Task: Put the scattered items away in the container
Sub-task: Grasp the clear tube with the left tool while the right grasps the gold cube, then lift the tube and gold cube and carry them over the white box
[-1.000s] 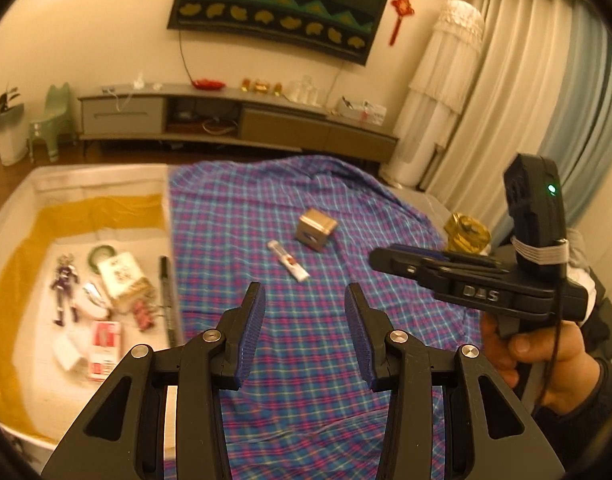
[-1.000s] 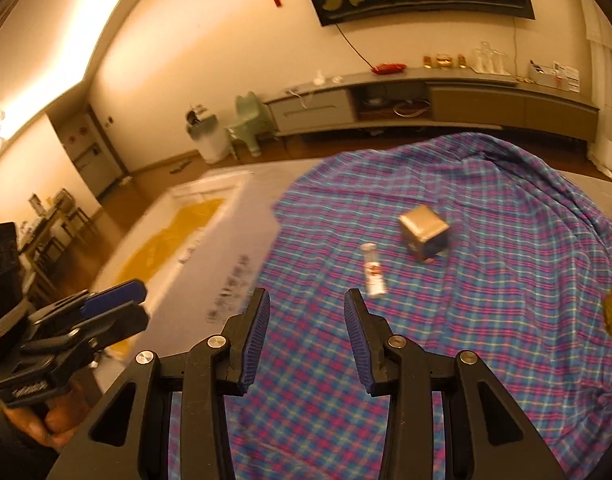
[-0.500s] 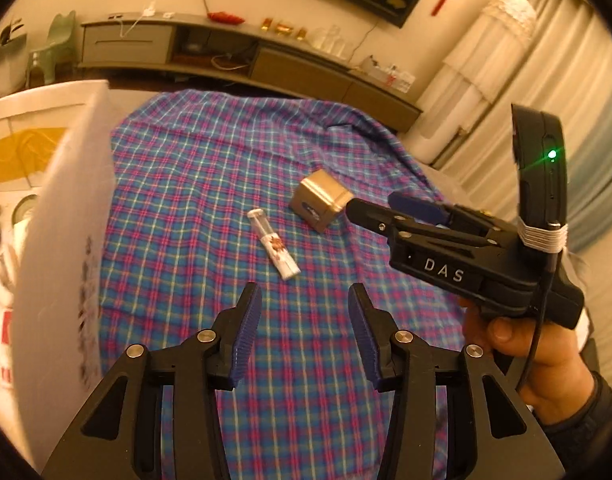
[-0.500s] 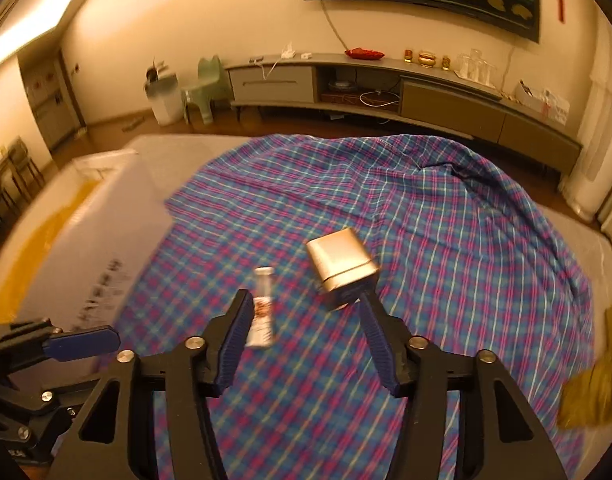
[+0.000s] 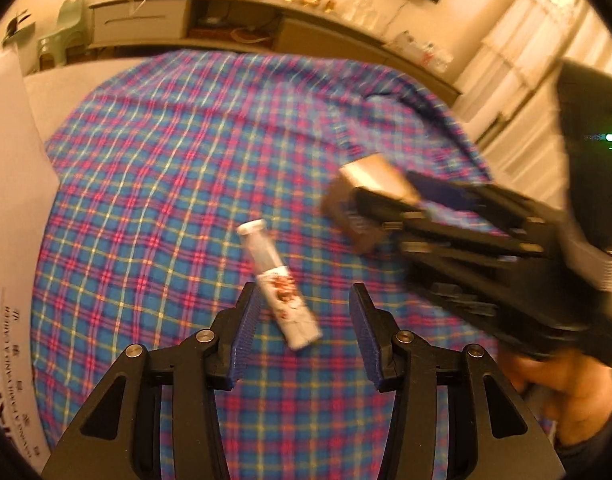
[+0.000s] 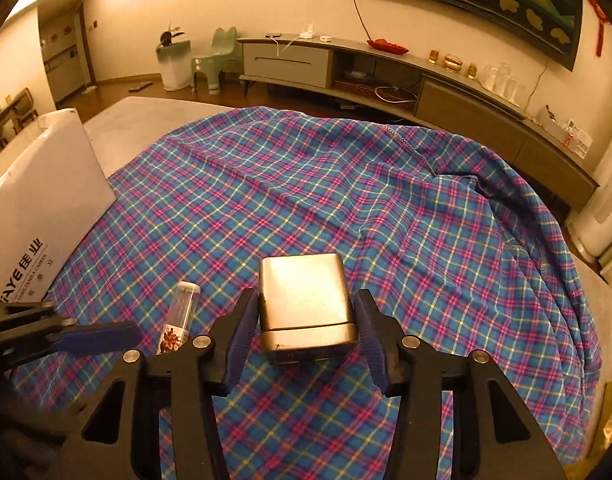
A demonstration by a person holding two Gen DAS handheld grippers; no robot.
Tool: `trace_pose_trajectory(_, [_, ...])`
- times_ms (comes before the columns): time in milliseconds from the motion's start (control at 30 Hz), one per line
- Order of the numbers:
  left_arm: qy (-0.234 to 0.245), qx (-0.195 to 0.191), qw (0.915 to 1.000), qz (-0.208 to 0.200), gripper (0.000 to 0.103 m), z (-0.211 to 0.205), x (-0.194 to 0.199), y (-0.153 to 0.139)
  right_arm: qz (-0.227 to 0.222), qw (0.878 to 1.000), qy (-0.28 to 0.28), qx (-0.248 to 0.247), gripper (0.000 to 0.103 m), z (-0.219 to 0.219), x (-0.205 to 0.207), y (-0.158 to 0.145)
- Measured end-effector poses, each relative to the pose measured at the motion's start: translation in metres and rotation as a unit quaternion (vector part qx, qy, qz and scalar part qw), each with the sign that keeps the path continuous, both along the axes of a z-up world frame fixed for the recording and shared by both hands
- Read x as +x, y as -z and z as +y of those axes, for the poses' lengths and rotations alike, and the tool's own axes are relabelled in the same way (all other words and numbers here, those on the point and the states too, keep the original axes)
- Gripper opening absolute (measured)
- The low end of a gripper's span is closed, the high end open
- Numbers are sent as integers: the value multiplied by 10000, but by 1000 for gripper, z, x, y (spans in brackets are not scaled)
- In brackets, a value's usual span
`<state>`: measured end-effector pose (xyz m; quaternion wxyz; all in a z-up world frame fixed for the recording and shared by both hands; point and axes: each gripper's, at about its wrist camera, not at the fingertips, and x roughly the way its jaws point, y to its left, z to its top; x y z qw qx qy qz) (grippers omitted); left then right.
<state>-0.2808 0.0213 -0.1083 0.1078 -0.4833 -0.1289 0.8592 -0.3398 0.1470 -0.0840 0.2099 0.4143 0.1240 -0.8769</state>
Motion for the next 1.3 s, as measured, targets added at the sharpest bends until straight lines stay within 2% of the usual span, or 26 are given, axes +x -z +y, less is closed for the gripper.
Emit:
trace_pose_trajectory(100, [-36, -78, 9999, 135, 48, -3, -1, 4, -79, 9996, 68, -244, 51, 11, 0, -1])
trace_pose_trajectory(167, [34, -179, 9997, 192, 44, -3, 0, 4, -160, 9992, 118, -360, 50, 14, -5, -1])
trace_pose_trajectory(200, [39, -237, 9995, 202, 38, -3, 1, 4, -202, 9988, 157, -427, 50, 15, -7, -2])
trace_pose_trajectory(233, [53, -330, 9992, 213, 26, -4, -1, 7, -221, 9983, 194, -507, 50, 16, -7, -3])
trace_pose_trajectory(267, [104, -388, 9989, 234, 20, -3, 0, 7, -253, 9977, 218, -591, 50, 18, -8, -3])
trace_pose_trajectory(300, [167, -402, 9988, 229, 18, -4, 1, 7, -289, 9972, 239, -648, 50, 18, -8, -2])
trace_pose_trajectory(667, [278, -307, 9987, 296, 18, 0, 12, -6, -465, 9939, 492, -875, 50, 30, 3, -16])
trace_pose_trajectory(967, [354, -136, 9985, 405, 18, 3, 28, -27, -454, 9933, 645, -845, 50, 37, 38, -29])
trace_pose_trajectory(1300, [583, -84, 9967, 566, 18, 3, 57, -49, -360, 9879, 988, -1137, 50, 55, 77, -49])
